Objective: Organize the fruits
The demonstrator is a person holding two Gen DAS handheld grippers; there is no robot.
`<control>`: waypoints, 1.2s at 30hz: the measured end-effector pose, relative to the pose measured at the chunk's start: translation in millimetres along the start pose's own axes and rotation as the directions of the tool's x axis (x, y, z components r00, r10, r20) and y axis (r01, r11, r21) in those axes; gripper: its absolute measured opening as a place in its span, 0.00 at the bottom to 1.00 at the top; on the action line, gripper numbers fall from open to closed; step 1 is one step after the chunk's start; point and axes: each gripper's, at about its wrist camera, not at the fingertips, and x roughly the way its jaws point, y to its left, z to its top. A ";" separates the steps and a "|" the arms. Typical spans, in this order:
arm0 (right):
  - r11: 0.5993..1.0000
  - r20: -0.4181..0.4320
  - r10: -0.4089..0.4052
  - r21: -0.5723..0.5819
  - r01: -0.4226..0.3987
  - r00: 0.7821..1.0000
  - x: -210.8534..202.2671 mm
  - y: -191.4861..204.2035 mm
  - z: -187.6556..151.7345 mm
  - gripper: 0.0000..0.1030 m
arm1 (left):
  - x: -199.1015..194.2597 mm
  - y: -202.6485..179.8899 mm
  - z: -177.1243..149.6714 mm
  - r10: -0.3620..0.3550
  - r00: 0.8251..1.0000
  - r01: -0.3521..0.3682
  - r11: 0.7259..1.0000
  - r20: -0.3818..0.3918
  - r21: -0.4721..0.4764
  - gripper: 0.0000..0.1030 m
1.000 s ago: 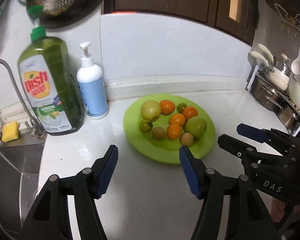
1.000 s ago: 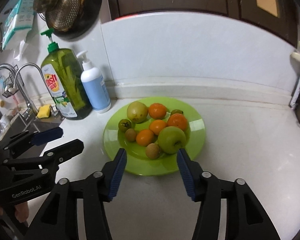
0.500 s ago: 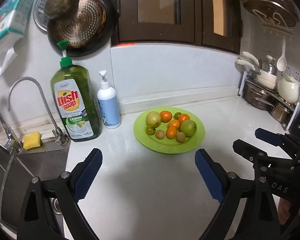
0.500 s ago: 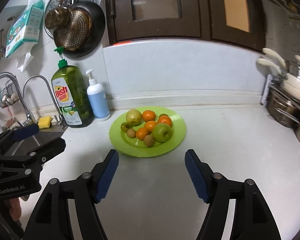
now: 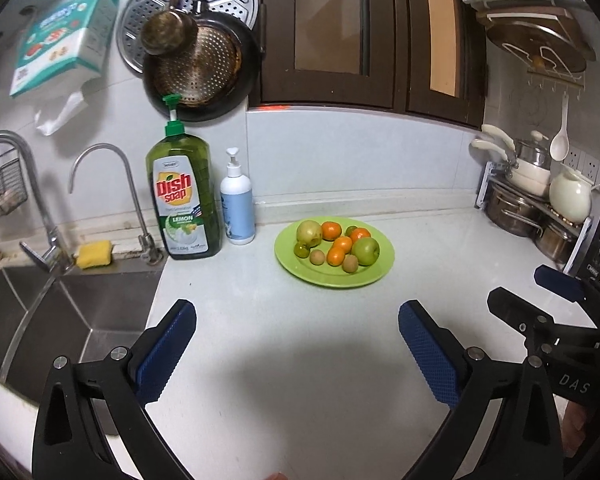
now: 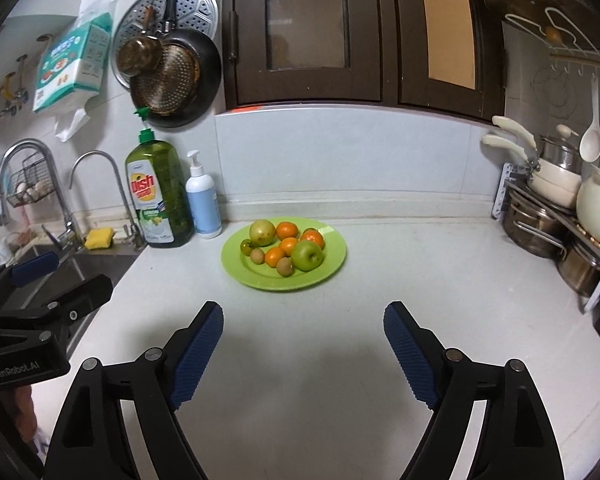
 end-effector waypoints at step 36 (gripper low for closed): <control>0.999 0.024 0.042 -0.014 -0.042 0.999 -120.6 -26.7 -68.7 0.88 | -131.2 -50.1 -70.2 0.102 0.994 -0.102 0.995 0.028 -0.015 1.00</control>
